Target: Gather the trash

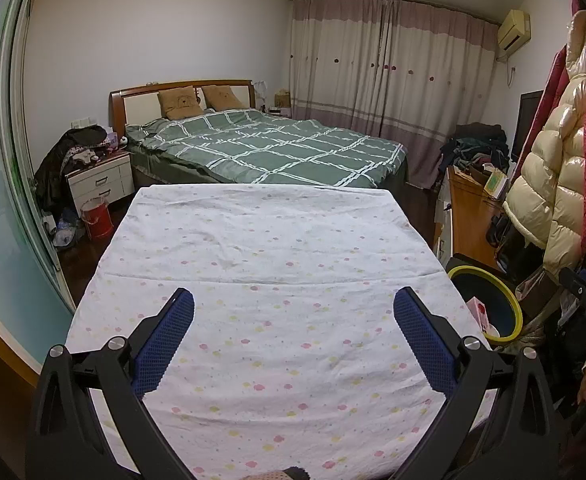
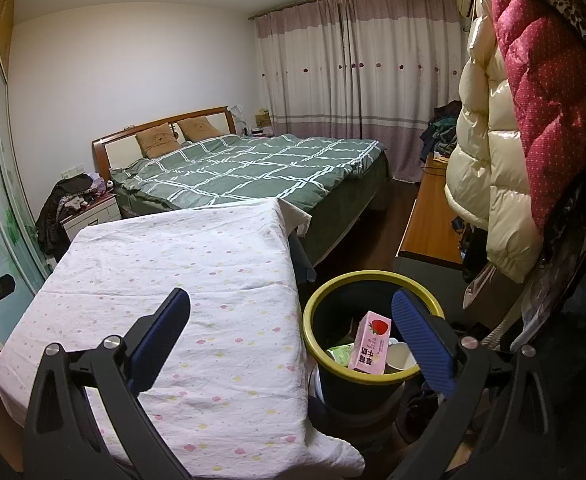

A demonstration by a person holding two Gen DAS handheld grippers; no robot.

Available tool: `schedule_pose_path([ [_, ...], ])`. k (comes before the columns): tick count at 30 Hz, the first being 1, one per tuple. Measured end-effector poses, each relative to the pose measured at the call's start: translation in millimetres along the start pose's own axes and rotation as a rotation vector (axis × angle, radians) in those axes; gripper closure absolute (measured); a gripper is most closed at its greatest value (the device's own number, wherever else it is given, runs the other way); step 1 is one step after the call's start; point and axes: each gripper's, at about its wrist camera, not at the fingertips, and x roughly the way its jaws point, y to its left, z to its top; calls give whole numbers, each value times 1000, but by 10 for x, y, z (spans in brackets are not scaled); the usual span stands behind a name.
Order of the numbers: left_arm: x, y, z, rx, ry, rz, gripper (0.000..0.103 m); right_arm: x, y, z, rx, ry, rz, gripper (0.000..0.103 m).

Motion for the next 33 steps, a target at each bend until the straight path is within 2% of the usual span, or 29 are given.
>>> schedule_pose_path([
  [33,39,-68,-2,5,20,-21,5,43,-3,-35,5,15,4,7],
])
